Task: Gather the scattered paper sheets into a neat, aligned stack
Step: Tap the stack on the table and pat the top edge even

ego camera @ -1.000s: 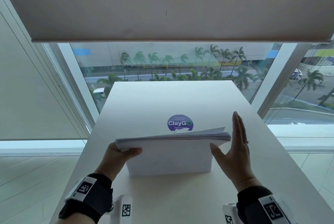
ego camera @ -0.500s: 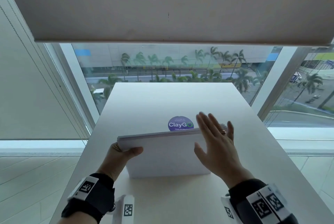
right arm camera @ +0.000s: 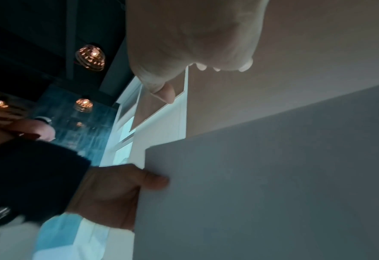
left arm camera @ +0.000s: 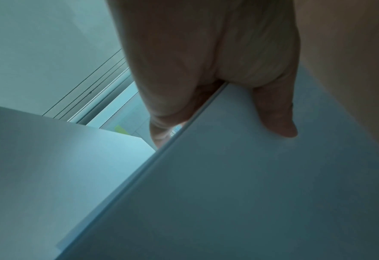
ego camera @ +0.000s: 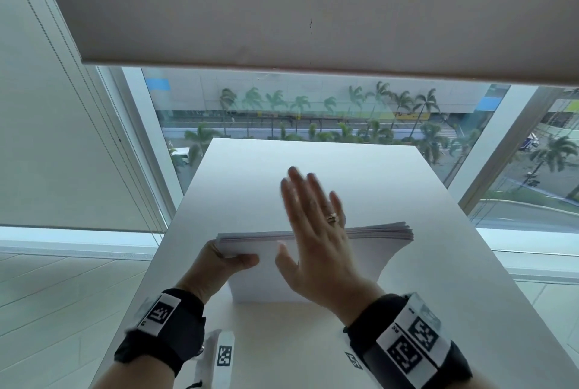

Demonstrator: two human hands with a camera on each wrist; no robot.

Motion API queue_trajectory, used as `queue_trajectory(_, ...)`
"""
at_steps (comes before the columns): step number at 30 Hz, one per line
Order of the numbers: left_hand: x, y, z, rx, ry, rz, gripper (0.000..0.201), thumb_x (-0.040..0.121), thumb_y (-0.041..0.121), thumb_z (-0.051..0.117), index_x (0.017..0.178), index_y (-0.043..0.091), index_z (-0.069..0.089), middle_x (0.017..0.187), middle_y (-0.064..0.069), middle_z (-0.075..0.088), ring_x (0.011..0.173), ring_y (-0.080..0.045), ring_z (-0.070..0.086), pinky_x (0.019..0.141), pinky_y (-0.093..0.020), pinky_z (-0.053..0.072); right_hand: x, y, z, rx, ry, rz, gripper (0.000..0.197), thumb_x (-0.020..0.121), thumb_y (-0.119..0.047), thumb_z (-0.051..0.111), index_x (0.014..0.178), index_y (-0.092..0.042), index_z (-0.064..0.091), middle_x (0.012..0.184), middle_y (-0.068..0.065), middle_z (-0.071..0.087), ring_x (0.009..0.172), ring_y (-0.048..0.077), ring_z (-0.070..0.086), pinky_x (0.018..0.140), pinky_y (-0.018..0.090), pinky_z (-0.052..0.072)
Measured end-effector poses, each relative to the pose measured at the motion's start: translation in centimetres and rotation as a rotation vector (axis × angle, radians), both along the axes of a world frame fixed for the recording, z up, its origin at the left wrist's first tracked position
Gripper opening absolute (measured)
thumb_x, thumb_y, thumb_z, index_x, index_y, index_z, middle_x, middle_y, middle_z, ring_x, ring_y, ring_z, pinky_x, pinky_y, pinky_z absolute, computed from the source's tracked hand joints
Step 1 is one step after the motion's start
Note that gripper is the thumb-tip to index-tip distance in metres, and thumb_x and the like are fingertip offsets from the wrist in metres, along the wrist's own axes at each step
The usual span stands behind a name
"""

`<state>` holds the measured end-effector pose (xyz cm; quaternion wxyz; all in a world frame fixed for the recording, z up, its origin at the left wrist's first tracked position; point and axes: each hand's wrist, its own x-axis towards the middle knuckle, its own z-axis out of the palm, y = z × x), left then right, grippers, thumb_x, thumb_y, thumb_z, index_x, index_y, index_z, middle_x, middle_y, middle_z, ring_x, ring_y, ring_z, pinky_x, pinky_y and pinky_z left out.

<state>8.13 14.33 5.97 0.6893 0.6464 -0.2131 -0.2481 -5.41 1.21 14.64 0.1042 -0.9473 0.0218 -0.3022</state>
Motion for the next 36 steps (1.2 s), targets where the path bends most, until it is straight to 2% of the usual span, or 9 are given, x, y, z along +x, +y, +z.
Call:
queue_trajectory(3, -0.2, 0.2, 0.0, -0.014, 0.027, -0.039, 0.033, 0.043, 0.022, 0.08, 0.076, 0.019, 0.078, 0.08, 0.0, 0.075, 0.077, -0.009, 0.067, 0.076, -0.021, 0.054, 0.9, 1.4, -1.2, -0.128, 0.313, 0.171, 0.08, 0.074, -0.024, 0.053, 0.146, -0.017, 0.019, 0.156, 0.001, 0.019, 0.143, 0.022, 0.02, 0.113, 0.059, 0.016)
queue_trajectory(6, -0.5, 0.3, 0.1, -0.013, 0.029, -0.049, 0.033, 0.043, 0.027, 0.078, 0.075, 0.019, 0.077, 0.078, 0.001, 0.074, 0.077, -0.01, 0.066, 0.075, -0.023, 0.053, 1.2, 1.5, -0.8, -0.176, 0.272, 0.142, 0.079, 0.068, -0.026, 0.058, 0.141, -0.016, 0.031, 0.149, 0.001, 0.039, 0.134, 0.021, 0.041, 0.104, 0.059, 0.031)
queue_trajectory(11, -0.6, 0.6, 0.1, -0.004, 0.019, -0.067, 0.038, 0.046, 0.024, 0.08, 0.083, 0.013, 0.077, 0.09, -0.012, 0.073, 0.083, -0.016, 0.066, 0.08, -0.03, 0.054, 1.3, 1.4, 0.3, 0.002, 0.063, 0.115, 0.083, 0.071, -0.026, 0.049, 0.146, -0.014, 0.014, 0.153, 0.002, 0.024, 0.14, 0.018, 0.018, 0.107, 0.05, 0.019)
queue_trajectory(16, -0.8, 0.9, 0.1, 0.006, 0.053, -0.099, 0.035, 0.044, 0.024, 0.079, 0.078, 0.017, 0.077, 0.082, -0.004, 0.074, 0.079, -0.012, 0.066, 0.076, -0.025, 0.052, 1.4, 1.1, -0.5, -0.129, 0.466, 0.239, 0.078, 0.079, -0.021, 0.049, 0.148, -0.019, 0.012, 0.158, -0.001, 0.016, 0.144, 0.021, 0.018, 0.115, 0.053, 0.018)
queue_trajectory(21, -0.8, 1.0, 0.0, 0.016, 0.02, -0.085, 0.036, 0.049, 0.024, 0.079, 0.083, 0.013, 0.076, 0.086, -0.008, 0.073, 0.081, -0.014, 0.066, 0.077, -0.026, 0.053, 0.9, 1.2, 0.8, -0.097, 0.277, 0.191, 0.088, 0.071, -0.026, 0.058, 0.146, -0.014, 0.015, 0.155, 0.002, 0.024, 0.141, 0.023, 0.026, 0.108, 0.052, 0.02)
queue_trajectory(26, -0.9, 1.0, -0.1, 0.011, 0.026, -0.072, 0.038, 0.049, 0.023, 0.079, 0.085, 0.01, 0.074, 0.09, -0.011, 0.072, 0.085, -0.017, 0.066, 0.08, -0.028, 0.053, 1.3, 1.9, 0.3, -0.14, 0.509, 0.294, 0.081, 0.078, -0.017, 0.053, 0.148, -0.02, 0.011, 0.158, -0.003, 0.011, 0.145, 0.019, 0.015, 0.115, 0.052, 0.008)
queue_trajectory(30, -1.0, 1.1, 0.0, 0.024, 0.024, -0.05, 0.039, 0.047, 0.026, 0.08, 0.084, 0.014, 0.076, 0.089, -0.005, 0.075, 0.082, -0.012, 0.067, 0.078, -0.024, 0.054, 0.8, 0.9, 0.5, -0.053, 0.252, 0.164, 0.086, 0.072, -0.024, 0.06, 0.146, -0.017, 0.017, 0.154, 0.002, 0.028, 0.138, 0.025, 0.033, 0.107, 0.049, 0.017)
queue_trajectory(33, -1.2, 1.1, 0.1, 0.032, 0.064, -0.052, 0.034, 0.044, 0.027, 0.08, 0.078, 0.022, 0.078, 0.082, 0.002, 0.076, 0.076, -0.007, 0.069, 0.072, -0.017, 0.054, 0.2, -0.5, 0.3, -0.08, 0.461, 0.077, 0.08, 0.079, -0.025, 0.055, 0.147, -0.022, 0.014, 0.154, -0.001, 0.028, 0.14, 0.023, 0.03, 0.114, 0.049, 0.012)
queue_trajectory(36, -1.3, 1.0, 0.2, 0.066, 0.09, -0.024, 0.019, 0.049, 0.016, 0.078, 0.067, 0.021, 0.078, 0.071, 0.006, 0.075, 0.067, -0.003, 0.068, 0.062, -0.012, 0.053, -1.0, -3.6, 0.8, -0.059, 0.596, -0.096, 0.063, 0.082, -0.023, 0.051, 0.141, -0.027, 0.031, 0.137, 0.003, 0.053, 0.125, 0.023, 0.048, 0.105, 0.032, 0.033)
